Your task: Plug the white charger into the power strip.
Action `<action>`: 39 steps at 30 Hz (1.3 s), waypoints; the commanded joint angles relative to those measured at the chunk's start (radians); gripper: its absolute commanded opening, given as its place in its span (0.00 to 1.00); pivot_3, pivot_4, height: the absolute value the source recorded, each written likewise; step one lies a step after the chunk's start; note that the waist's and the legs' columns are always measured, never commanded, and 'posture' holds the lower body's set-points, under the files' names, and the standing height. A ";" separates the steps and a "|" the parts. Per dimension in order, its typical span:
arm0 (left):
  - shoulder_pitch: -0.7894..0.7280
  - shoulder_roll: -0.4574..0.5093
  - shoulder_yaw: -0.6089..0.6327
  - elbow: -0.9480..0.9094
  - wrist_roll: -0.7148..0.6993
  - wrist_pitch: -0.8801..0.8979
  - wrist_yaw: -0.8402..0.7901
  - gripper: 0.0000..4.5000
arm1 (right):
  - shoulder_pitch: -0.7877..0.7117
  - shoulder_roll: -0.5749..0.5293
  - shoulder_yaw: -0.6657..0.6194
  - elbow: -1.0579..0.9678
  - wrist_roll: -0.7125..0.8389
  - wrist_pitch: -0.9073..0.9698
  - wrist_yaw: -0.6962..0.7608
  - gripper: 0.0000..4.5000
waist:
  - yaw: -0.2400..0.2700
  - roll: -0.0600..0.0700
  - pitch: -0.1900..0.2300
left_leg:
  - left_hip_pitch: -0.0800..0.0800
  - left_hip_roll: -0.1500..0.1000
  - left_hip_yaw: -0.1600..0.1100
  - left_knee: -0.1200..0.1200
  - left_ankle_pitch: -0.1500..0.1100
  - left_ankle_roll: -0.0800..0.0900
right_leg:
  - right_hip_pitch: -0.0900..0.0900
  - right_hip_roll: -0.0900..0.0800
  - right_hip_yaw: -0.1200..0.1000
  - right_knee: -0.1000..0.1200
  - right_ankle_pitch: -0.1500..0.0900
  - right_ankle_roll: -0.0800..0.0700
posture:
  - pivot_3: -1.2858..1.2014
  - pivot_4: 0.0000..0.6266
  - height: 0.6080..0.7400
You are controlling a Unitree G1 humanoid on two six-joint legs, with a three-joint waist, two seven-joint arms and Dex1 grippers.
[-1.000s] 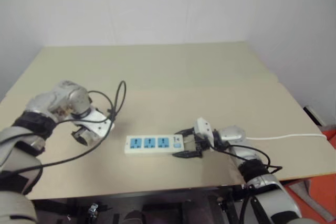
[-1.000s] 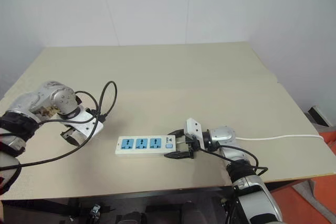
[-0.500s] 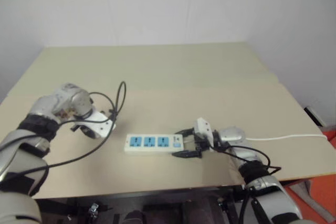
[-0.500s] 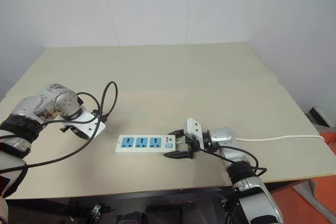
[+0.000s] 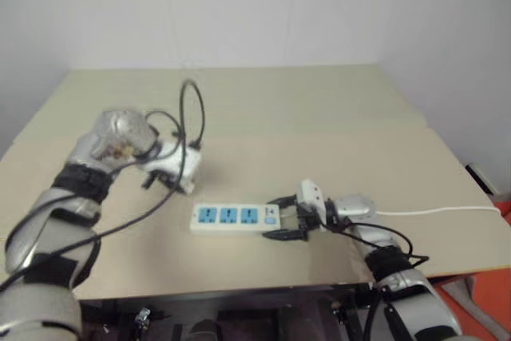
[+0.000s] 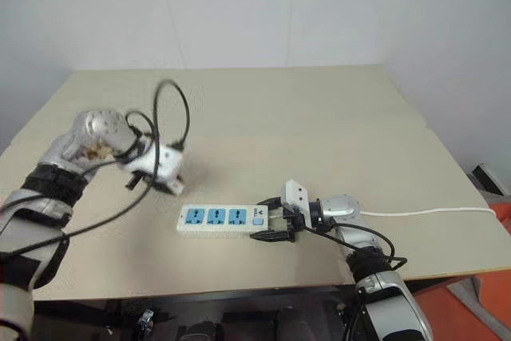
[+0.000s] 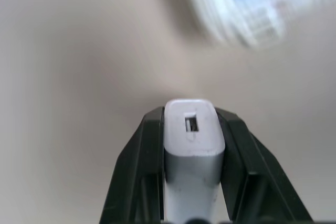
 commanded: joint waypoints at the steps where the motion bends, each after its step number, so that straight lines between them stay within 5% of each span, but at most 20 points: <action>1: -0.036 -0.012 0.103 -0.068 -0.200 0.168 -0.007 0.23 | -0.006 -0.007 0.023 0.019 -0.014 -0.031 0.026 0.76 | 0.000 0.000 0.000 | 0.000 0.000 0.000 0.000 0.000 0.000 | 0.000 0.000 0.000 0.000 0.000 0.000 | 0.52 0.24 1.00; 6: 0.051 -0.082 0.239 -0.187 -0.398 0.268 -0.007 0.23 | -0.020 -0.014 0.048 0.085 -0.051 -0.125 0.051 0.76 | 0.000 0.000 0.000 | 0.002 0.000 0.000 0.001 0.000 0.000 | 0.003 -0.001 0.000 0.000 0.000 0.000 | 0.52 0.24 1.00; 14: 0.331 -0.225 0.354 -0.552 -0.606 0.567 0.230 0.23 | -0.063 0.006 0.062 0.181 -0.051 -0.181 0.050 0.76 | -0.002 0.000 -0.001 | 0.004 0.000 -0.001 0.002 0.000 0.000 | 0.003 -0.001 0.000 0.002 0.001 0.000 | 0.52 0.24 1.00; 39: 0.551 -0.290 0.302 -0.705 -0.663 0.760 0.375 0.23 | -0.034 0.018 0.058 0.184 -0.044 -0.115 0.034 0.76 | -0.001 -0.001 -0.002 | 0.019 0.000 -0.001 -0.003 0.000 0.000 | 0.019 0.000 0.000 -0.004 0.000 0.000 | 0.52 0.24 1.00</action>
